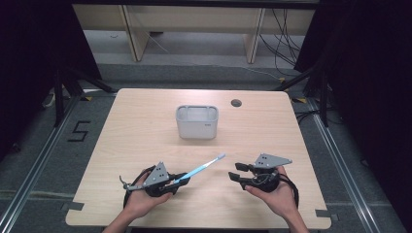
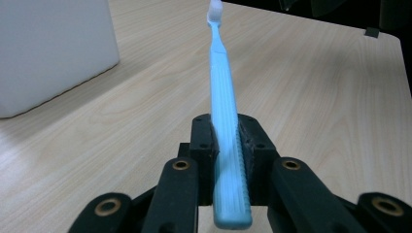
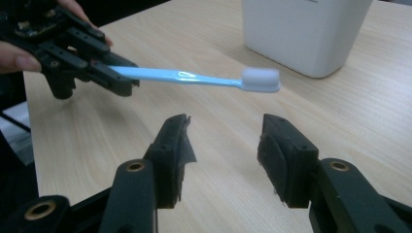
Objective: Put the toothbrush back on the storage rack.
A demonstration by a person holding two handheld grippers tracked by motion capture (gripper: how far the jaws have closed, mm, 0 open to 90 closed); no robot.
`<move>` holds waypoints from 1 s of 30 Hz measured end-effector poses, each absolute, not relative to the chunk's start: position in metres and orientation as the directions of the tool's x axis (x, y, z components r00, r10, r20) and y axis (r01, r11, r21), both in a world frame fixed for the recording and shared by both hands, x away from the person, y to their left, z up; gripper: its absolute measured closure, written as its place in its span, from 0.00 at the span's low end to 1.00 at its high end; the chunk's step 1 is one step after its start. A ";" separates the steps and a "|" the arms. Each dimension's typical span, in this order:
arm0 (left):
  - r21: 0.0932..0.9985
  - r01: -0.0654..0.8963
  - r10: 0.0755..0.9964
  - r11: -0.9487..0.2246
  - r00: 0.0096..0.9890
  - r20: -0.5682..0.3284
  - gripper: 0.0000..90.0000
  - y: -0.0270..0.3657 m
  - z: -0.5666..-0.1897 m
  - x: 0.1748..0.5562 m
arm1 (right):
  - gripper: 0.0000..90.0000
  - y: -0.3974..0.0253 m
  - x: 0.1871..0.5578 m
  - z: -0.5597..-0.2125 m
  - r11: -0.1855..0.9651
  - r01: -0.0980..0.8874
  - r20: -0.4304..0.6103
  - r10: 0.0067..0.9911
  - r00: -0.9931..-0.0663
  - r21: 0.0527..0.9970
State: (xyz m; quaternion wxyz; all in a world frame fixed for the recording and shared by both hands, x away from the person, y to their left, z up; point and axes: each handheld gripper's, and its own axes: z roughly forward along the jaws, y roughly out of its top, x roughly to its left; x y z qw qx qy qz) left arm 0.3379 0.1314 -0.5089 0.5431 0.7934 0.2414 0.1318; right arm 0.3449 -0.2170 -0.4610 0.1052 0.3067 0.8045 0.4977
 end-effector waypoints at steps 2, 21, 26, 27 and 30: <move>0.927 0.243 0.531 -0.287 0.845 -0.057 0.87 0.131 -0.509 0.338 | 0.60 -0.215 0.344 -0.465 0.279 0.411 0.172 0.608 -0.775 0.868; 0.955 0.215 0.590 -0.207 0.805 -0.053 0.87 0.135 -0.505 0.332 | 0.60 -0.202 0.342 -0.490 0.068 0.487 0.331 0.651 -0.683 0.871; 0.960 0.208 0.606 -0.187 0.793 -0.054 0.87 0.136 -0.502 0.329 | 0.59 -0.189 0.339 -0.486 0.049 0.497 0.360 0.630 -0.688 0.866; 0.960 0.208 0.606 -0.187 0.793 -0.054 0.87 0.136 -0.502 0.329 | 0.59 -0.187 0.340 -0.485 0.046 0.492 0.360 0.623 -0.694 0.869; 0.963 0.197 0.607 -0.182 0.794 -0.048 0.87 0.136 -0.500 0.328 | 0.59 -0.183 0.341 -0.483 0.033 0.504 0.382 0.610 -0.694 0.863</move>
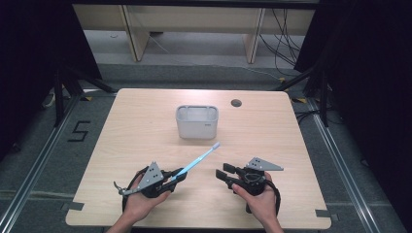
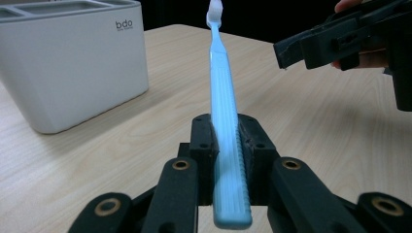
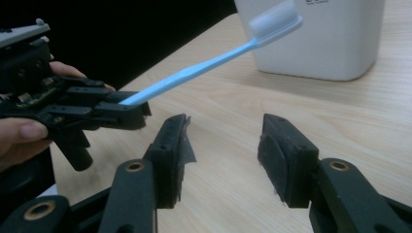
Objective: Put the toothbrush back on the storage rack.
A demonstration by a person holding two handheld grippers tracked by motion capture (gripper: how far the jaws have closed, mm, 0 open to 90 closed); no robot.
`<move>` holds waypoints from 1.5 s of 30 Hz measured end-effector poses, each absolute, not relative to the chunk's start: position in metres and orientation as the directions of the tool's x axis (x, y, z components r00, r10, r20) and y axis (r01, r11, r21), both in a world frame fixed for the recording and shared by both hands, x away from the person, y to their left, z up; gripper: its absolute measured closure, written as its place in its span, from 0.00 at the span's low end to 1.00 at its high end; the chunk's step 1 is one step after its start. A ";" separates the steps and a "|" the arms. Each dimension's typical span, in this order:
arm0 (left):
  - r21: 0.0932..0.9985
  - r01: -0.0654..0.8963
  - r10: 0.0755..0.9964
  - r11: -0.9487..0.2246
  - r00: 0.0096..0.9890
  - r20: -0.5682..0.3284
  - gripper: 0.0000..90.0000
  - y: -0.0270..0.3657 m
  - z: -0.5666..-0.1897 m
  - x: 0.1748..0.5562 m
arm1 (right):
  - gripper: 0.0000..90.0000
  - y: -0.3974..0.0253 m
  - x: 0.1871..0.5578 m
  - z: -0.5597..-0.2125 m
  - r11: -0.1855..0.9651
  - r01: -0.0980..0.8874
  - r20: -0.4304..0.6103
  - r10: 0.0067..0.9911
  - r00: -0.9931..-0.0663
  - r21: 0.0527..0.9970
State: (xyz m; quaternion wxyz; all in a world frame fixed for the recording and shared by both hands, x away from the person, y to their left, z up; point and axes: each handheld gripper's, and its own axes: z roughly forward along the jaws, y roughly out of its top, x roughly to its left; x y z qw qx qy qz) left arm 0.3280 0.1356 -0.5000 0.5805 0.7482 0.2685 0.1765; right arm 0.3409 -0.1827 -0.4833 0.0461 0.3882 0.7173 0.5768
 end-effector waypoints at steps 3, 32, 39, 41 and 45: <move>0.966 0.191 0.608 -0.176 0.792 -0.046 0.87 0.135 -0.499 0.328 | 0.58 -0.173 0.345 -0.481 0.007 0.508 0.406 0.592 -0.696 0.861; 0.972 0.176 0.603 -0.158 0.796 -0.047 0.87 0.120 -0.500 0.327 | 0.54 -0.144 0.378 -0.479 -0.110 0.587 0.554 0.503 -0.663 0.802; 0.973 0.179 0.609 -0.146 0.791 -0.054 0.87 0.118 -0.502 0.328 | 0.56 -0.144 0.382 -0.481 -0.138 0.597 0.572 0.513 -0.639 0.790; 0.977 0.172 0.605 -0.129 0.794 -0.060 0.87 0.117 -0.503 0.329 | 0.61 -0.144 0.383 -0.481 -0.153 0.603 0.585 0.511 -0.630 0.783; 0.974 0.180 0.612 -0.137 0.789 -0.060 0.87 0.117 -0.503 0.328 | 0.71 -0.145 0.382 -0.479 -0.188 0.633 0.627 0.500 -0.597 0.751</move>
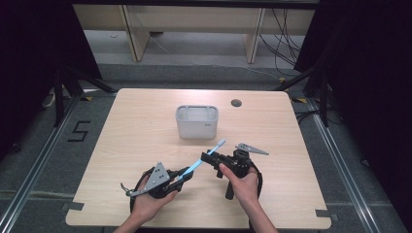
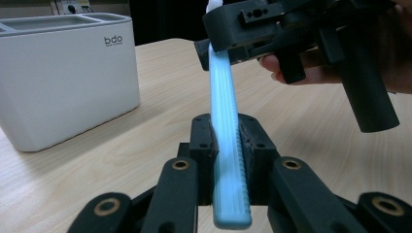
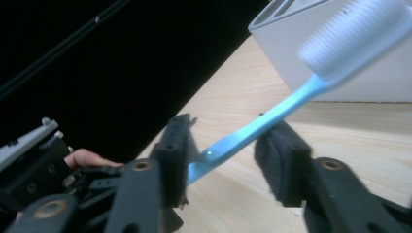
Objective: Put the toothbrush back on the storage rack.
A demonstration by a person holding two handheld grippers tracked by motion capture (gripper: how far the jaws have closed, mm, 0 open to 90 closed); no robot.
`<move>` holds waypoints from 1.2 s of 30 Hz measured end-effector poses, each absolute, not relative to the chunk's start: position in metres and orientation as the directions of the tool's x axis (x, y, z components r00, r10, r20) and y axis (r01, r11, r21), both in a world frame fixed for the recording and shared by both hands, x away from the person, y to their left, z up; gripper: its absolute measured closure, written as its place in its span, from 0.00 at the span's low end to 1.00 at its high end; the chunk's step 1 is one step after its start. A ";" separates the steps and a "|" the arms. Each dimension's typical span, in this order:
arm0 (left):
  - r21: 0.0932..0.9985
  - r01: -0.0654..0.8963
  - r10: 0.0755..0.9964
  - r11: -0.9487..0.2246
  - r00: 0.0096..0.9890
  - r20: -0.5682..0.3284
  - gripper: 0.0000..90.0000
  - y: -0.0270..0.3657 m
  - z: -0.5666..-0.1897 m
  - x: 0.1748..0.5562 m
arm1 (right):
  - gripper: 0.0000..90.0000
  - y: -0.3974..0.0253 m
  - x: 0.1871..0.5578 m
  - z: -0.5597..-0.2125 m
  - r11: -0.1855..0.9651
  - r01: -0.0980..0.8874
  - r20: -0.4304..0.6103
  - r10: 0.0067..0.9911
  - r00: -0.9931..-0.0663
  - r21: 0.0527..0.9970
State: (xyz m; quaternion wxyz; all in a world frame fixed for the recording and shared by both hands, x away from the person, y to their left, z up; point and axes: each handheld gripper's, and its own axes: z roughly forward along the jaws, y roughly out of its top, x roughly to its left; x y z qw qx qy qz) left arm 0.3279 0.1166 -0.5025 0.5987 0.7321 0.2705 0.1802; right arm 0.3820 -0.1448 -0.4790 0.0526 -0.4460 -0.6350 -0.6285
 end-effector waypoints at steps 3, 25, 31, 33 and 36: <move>0.973 0.183 0.604 -0.140 0.794 -0.062 0.86 0.115 -0.504 0.329 | 0.80 -0.148 0.384 -0.480 -0.219 0.624 0.640 0.476 -0.602 0.750; 0.965 0.217 0.597 -0.148 0.797 -0.088 0.54 0.118 -0.484 0.330 | 0.96 -0.139 0.372 -0.437 0.064 0.361 0.240 0.640 -0.730 0.930; 0.963 0.195 0.599 -0.186 0.799 -0.047 0.53 0.112 -0.478 0.332 | 0.95 -0.132 0.369 -0.438 0.118 0.331 0.182 0.643 -0.744 0.936; 0.962 0.194 0.600 -0.191 0.799 -0.042 0.53 0.110 -0.477 0.333 | 0.95 -0.131 0.369 -0.437 0.123 0.337 0.182 0.646 -0.741 0.933; 0.960 0.199 0.602 -0.197 0.798 -0.042 0.53 0.107 -0.477 0.335 | 0.95 -0.131 0.369 -0.436 0.121 0.335 0.178 0.654 -0.735 0.935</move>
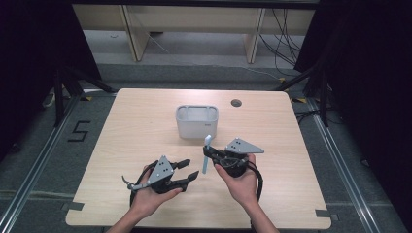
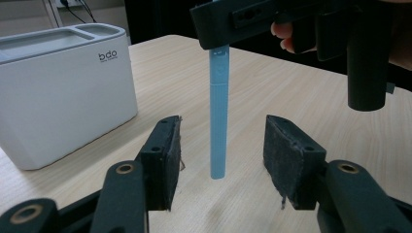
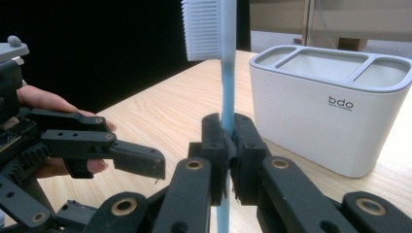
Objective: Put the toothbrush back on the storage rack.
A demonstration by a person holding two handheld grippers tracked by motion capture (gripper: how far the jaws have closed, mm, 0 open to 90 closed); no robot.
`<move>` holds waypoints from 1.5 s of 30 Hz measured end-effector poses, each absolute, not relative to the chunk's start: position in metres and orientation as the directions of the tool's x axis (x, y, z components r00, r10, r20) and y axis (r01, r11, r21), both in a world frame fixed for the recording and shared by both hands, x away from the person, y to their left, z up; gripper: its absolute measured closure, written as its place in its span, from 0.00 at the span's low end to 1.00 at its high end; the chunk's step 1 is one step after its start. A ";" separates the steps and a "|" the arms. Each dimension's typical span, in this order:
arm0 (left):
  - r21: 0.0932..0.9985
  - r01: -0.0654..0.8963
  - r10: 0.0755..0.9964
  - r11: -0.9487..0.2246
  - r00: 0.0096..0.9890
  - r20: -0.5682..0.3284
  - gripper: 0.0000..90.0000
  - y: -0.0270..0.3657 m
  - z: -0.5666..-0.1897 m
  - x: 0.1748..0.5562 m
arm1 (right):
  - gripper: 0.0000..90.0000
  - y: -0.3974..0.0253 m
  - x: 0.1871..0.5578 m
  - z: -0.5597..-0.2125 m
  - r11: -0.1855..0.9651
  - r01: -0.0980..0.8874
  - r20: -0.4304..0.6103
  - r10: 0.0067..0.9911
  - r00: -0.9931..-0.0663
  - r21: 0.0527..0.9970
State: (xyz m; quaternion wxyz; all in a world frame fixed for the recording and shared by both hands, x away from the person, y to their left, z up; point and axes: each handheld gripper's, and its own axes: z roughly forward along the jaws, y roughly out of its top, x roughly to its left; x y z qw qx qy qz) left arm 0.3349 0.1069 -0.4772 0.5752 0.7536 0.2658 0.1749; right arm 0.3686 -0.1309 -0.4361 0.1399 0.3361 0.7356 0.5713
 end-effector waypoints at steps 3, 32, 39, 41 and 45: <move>0.961 0.194 0.601 -0.198 0.799 -0.037 0.53 0.104 -0.478 0.337 | 0.95 -0.131 0.369 -0.436 0.116 0.328 0.179 0.647 -0.741 0.938; 0.949 0.205 0.640 -0.238 0.769 -0.005 0.62 0.090 -0.469 0.350 | 0.95 -0.115 0.364 -0.431 0.129 0.310 0.159 0.642 -0.750 0.942; 0.952 0.199 0.639 -0.233 0.769 -0.005 0.69 0.084 -0.470 0.354 | 0.95 -0.114 0.363 -0.431 0.134 0.297 0.143 0.648 -0.748 0.945; 0.951 0.207 0.643 -0.231 0.766 -0.010 0.71 0.083 -0.469 0.354 | 0.95 -0.114 0.363 -0.431 0.134 0.305 0.152 0.642 -0.751 0.943; 0.956 0.203 0.640 -0.212 0.768 -0.021 0.73 0.082 -0.471 0.356 | 0.95 -0.113 0.363 -0.432 0.127 0.303 0.154 0.644 -0.749 0.944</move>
